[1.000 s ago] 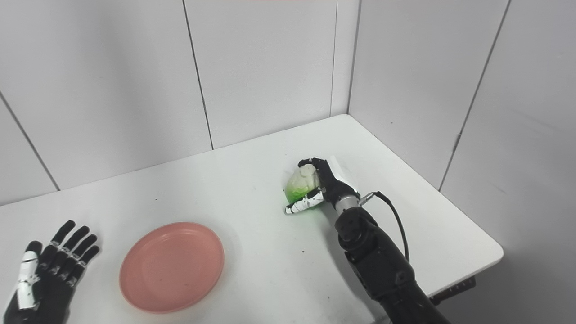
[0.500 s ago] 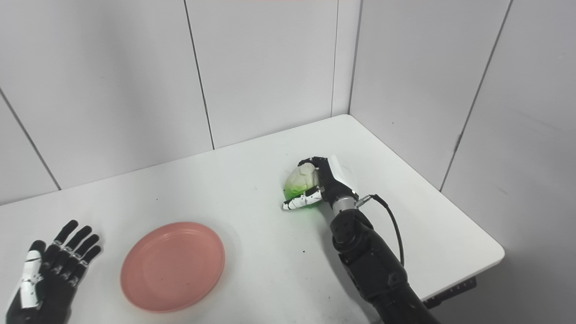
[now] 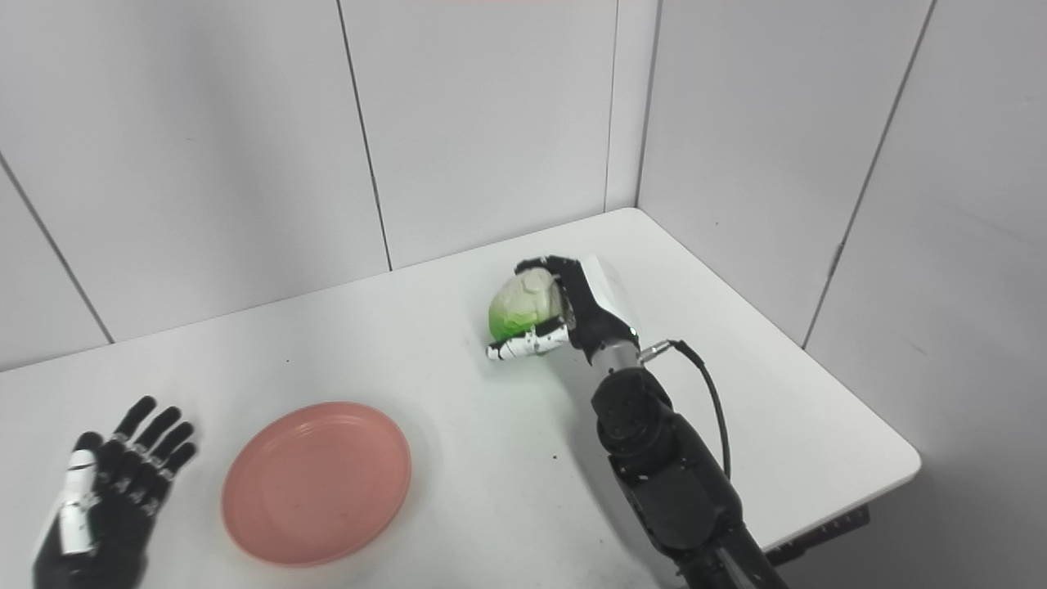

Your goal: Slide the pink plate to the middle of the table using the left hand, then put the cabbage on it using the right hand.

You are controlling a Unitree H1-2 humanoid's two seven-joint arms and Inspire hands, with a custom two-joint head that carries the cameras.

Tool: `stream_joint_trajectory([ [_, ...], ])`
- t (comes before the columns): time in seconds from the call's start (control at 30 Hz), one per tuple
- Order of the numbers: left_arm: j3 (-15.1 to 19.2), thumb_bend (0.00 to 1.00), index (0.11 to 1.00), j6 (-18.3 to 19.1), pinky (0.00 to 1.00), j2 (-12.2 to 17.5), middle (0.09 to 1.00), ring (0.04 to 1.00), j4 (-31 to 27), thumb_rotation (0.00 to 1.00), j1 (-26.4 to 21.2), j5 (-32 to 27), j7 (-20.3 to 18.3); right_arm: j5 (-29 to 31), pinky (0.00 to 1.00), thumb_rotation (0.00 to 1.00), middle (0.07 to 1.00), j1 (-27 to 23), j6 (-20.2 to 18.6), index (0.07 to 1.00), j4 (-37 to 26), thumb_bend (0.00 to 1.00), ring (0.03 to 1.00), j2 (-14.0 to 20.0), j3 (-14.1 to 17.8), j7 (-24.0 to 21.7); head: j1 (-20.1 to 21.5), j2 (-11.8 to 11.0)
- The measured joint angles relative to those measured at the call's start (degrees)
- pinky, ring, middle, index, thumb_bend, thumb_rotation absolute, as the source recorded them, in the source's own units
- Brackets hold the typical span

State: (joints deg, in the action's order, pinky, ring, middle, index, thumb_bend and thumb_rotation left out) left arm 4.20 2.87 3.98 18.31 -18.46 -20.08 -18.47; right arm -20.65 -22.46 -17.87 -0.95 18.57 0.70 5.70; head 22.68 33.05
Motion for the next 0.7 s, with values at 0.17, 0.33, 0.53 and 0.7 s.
stream_joint_trajectory([
  [0.17,-0.7,0.45,0.871,-0.1,0.93,-1.9,0.866,0.878,-1.3,1.00,0.5,1.7,1.7,-0.2,0.39,0.00,0.471,-1.5,-1.7,0.499,-3.9,0.53,0.453,-1.4,-1.9,-2.8,-2.5,0.1],
  [0.33,-1.4,0.45,0.871,-0.1,0.93,-3.4,0.869,0.879,-2.3,1.00,1.1,3.2,3.7,-0.6,0.38,0.00,0.459,-3.0,-1.7,0.510,-4.2,0.53,0.441,-2.4,-4.0,-4.2,-7.3,0.8],
  [0.53,-2.9,0.45,0.877,0.4,0.95,-5.4,0.874,0.877,-4.1,1.00,1.8,5.6,6.2,-0.4,0.38,0.00,0.458,-3.9,-1.7,0.510,-4.2,0.53,0.434,-4.5,-6.9,-6.8,-12.5,1.8],
  [0.7,-3.4,0.45,0.876,0.8,0.93,-7.1,0.875,0.876,-4.6,1.00,1.8,6.7,8.2,-0.2,0.36,0.00,0.458,-4.8,-1.1,0.512,-3.3,0.53,0.422,-5.7,-9.2,-7.9,-15.1,2.2],
])
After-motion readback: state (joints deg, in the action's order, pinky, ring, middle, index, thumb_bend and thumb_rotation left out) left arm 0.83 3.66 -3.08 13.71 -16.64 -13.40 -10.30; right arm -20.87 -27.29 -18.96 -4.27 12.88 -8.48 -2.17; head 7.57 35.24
